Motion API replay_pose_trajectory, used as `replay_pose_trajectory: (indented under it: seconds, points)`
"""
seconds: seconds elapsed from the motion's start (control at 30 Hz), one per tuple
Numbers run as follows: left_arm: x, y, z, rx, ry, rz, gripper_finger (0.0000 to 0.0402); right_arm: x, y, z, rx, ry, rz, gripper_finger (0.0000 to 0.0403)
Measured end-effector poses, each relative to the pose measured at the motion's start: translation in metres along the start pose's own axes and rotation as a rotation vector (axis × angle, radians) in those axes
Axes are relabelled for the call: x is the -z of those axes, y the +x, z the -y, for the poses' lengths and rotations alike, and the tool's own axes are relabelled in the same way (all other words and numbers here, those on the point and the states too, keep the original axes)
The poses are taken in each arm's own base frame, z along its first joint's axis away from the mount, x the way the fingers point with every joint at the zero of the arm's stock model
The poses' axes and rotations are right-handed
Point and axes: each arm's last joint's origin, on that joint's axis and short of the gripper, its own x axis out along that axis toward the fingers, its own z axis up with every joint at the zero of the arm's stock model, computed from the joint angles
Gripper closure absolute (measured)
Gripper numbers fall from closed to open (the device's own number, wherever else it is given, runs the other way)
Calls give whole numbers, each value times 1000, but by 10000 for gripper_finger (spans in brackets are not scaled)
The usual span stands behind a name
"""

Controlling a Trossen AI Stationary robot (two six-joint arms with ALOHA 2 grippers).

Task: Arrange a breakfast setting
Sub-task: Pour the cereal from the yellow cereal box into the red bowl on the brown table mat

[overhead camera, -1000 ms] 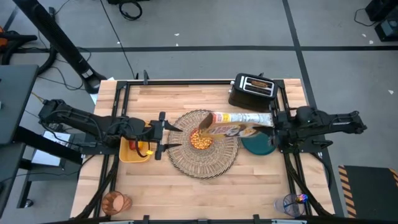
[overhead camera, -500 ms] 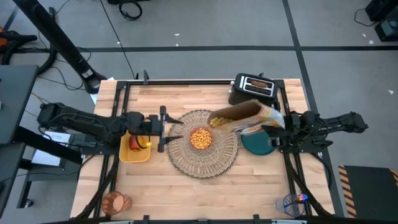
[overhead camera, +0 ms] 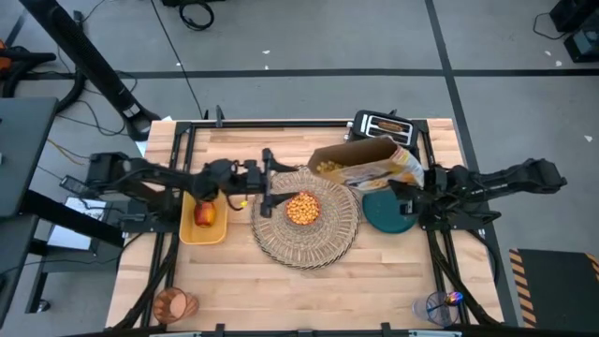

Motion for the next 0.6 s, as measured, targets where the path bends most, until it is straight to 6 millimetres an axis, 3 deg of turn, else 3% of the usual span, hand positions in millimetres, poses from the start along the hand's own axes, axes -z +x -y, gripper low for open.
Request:
replay_pose_trajectory:
  seconds: [0.33,0.6]
  points:
    - [-2,69,-9,41,45,103,86,9,38,-2,-32,-46,14,232]
    - [-13,90,-10,108,-28,160,86,11,64,-4,-55,-71,30,232]
